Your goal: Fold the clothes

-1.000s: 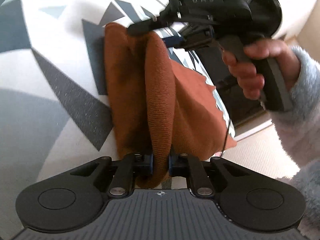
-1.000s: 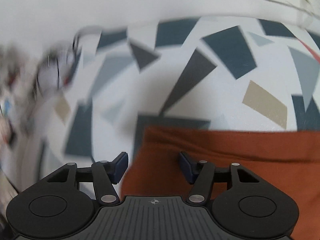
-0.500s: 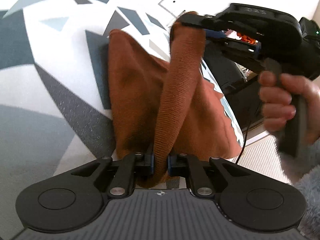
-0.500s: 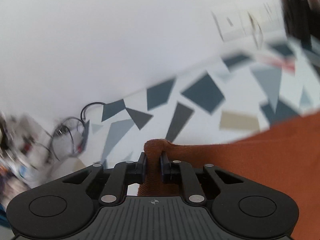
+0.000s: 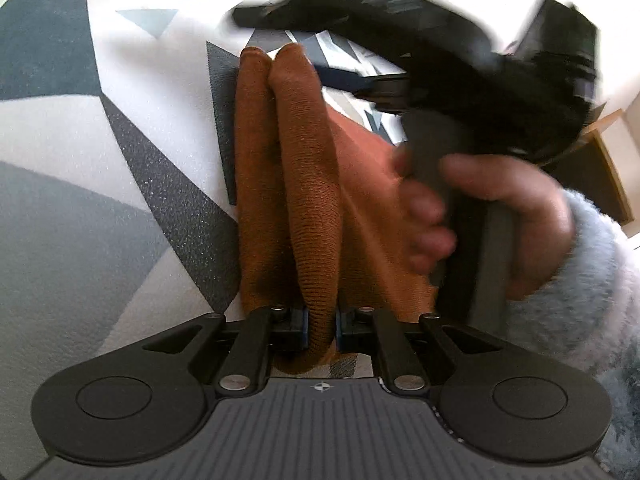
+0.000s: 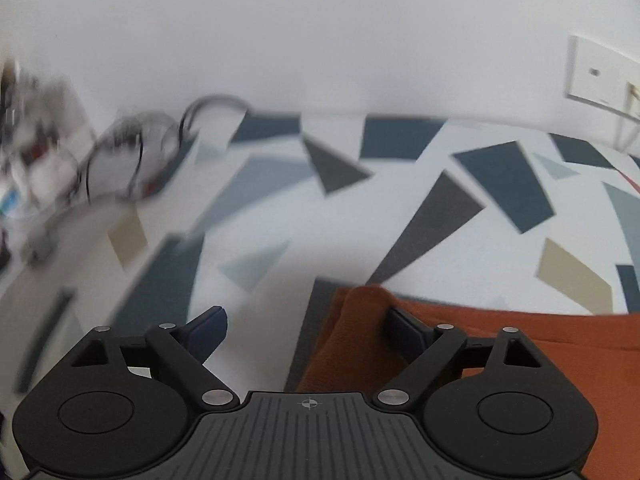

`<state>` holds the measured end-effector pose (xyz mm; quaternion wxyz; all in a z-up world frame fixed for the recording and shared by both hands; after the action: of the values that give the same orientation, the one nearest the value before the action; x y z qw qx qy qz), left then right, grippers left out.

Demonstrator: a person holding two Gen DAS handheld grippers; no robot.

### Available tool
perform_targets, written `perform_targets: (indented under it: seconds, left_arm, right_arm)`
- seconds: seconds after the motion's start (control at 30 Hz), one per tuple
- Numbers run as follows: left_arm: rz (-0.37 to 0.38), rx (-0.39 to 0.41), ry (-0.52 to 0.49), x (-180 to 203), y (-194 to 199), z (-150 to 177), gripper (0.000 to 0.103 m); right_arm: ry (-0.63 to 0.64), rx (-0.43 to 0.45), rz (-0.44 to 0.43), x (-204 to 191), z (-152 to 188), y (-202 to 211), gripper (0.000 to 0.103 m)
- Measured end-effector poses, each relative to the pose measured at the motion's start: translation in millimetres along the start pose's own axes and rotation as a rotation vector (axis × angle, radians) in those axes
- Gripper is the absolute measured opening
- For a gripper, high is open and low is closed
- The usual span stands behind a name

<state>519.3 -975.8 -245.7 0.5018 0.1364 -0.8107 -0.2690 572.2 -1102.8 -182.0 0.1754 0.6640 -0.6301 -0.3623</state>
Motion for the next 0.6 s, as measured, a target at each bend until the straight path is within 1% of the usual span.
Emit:
perform_targets:
  seconds: [0.07,0.1,0.17,0.23,0.27,0.3,0.33,0.37,0.4,0.43,0.47,0.53,0.6]
  left_arm:
    - [-0.023,-0.013,-0.026,3.3,0.9,-1.6,0.014]
    - [-0.036,-0.021,-0.039,5.2,1.1,-2.3,0.014]
    - [-0.065,-0.039,-0.058,9.4,1.2,-4.8,0.014]
    - [-0.117,-0.049,-0.119,20.2,1.4,-9.5,0.015]
    - [-0.145,-0.052,-0.155,26.4,1.9,-12.1,0.015]
    - [-0.179,-0.045,-0.215,36.0,4.2,-15.7,0.016]
    - [-0.198,-0.033,-0.259,45.0,6.5,-19.9,0.017]
    - [-0.213,-0.022,-0.294,53.1,8.8,-24.4,0.02]
    - [-0.211,-0.011,-0.292,56.7,10.6,-29.5,0.023]
    - [-0.21,-0.001,-0.286,59.4,11.4,-35.3,0.029]
    - [-0.218,0.008,-0.268,58.0,7.1,-44.3,0.033]
    - [-0.266,0.018,-0.234,51.1,-6.6,-63.5,0.033]
    - [-0.302,0.022,-0.206,46.4,-19.7,-76.5,0.033]
  right_arm:
    - [-0.095,0.077,-0.03,18.2,-8.0,27.6,0.084]
    - [-0.122,0.12,-0.02,34.0,-10.4,45.8,0.084]
    - [-0.151,0.189,0.041,73.6,-10.4,81.7,0.083]
    - [-0.197,0.228,0.144,125.2,-4.8,116.3,0.079]
    - [-0.241,0.223,0.213,155.6,0.1,129.9,0.077]
    - [-0.29,0.213,0.279,185.8,5.6,141.5,0.07]
    - [-0.349,0.195,0.338,215.6,12.1,150.1,0.066]
    - [-0.412,0.178,0.391,245.0,19.4,159.0,0.061]
    - [-0.459,0.167,0.437,270.3,25.8,166.6,0.059]
    - [-0.48,0.168,0.469,289.8,30.9,172.3,0.059]
    - [-0.493,0.168,0.503,308.4,36.0,177.0,0.059]
    - [-0.506,0.176,0.551,335.3,43.3,178.8,0.06]
    - [-0.524,0.19,0.587,356.3,49.0,177.1,0.071]
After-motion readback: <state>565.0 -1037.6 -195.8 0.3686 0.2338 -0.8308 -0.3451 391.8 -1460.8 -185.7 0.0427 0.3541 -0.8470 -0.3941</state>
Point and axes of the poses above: each gripper's, at about its wrist camera, not at the fingertips, and y roughly against the way its jaws point, x to its right, z to its underside, the point moved 5 cm from there along -y, roughly the way its jaws point, and after that the axes turned 1 degree about y, right-handed, at the moved point
